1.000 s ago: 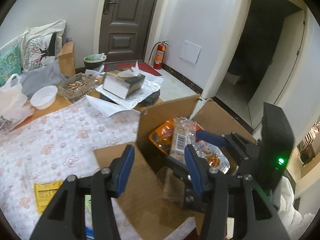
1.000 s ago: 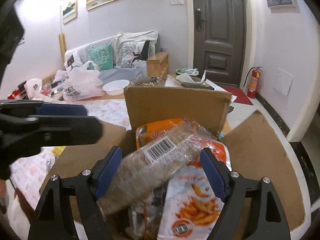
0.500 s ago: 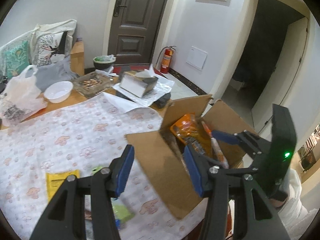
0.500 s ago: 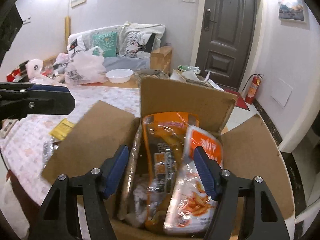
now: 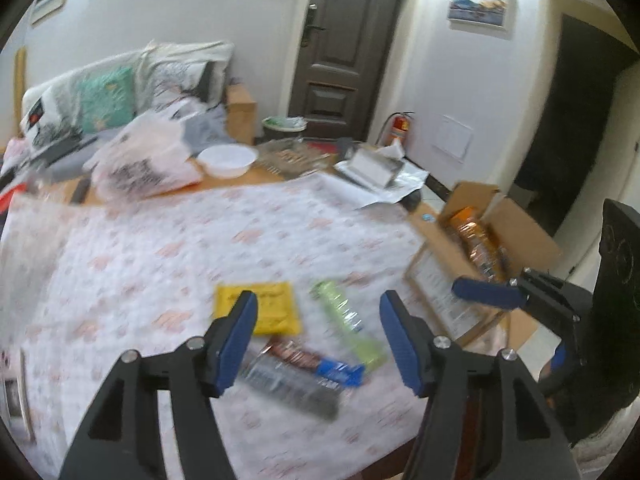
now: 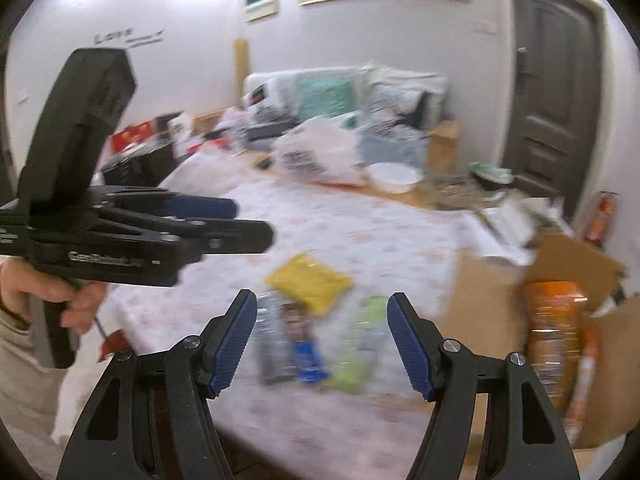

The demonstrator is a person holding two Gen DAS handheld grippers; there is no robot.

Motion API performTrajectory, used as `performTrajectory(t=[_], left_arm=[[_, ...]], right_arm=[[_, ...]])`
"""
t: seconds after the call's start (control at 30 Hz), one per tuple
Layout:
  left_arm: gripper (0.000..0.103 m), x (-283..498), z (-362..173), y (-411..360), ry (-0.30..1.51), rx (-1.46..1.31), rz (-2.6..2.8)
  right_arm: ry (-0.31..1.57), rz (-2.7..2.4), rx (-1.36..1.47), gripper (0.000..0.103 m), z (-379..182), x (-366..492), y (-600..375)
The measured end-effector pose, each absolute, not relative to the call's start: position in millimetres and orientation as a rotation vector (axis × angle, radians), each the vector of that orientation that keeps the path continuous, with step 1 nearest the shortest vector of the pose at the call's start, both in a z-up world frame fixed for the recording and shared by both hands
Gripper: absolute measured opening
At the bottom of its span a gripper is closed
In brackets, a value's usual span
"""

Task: Organize snacks
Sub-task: 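Grasp the brown-blue chocolate bar with the right gripper while the left gripper approaches the grey pack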

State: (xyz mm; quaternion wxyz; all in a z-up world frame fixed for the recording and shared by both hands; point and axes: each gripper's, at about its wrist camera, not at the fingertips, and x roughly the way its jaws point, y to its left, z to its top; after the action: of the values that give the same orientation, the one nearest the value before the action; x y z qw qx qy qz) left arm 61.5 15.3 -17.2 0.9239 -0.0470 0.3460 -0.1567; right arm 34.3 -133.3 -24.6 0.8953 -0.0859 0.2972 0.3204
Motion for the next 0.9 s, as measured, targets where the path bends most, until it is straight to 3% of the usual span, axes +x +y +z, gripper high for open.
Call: performTrajectory(t=[0.37,0.43,0.57,0.7,0.9], left_arm=[[0.063,60,-116,85,0.871,-0.277,-0.283],[0.063,65,-127,84,0.892,-0.290,-0.282],[0.063,76,-147,82,0.933,-0.322,-0.294],[0.063,82,-154,74,0.938,-0.313,-0.298],[0.058,87,-153,50,0.954,-0.253,-0.307]], right_arm=[[0.845,0.696,-0.270,0.063,-122,69,-66],[0.876,0.666,-0.281,0.053,-135,79,-68],[0.915,0.629,-0.262,0.048,-149,105,-76],[0.919,0.623,-0.278,0.025,-151,117,-80],[0.912,0.623,-0.345,0.017,-150,108,-81]])
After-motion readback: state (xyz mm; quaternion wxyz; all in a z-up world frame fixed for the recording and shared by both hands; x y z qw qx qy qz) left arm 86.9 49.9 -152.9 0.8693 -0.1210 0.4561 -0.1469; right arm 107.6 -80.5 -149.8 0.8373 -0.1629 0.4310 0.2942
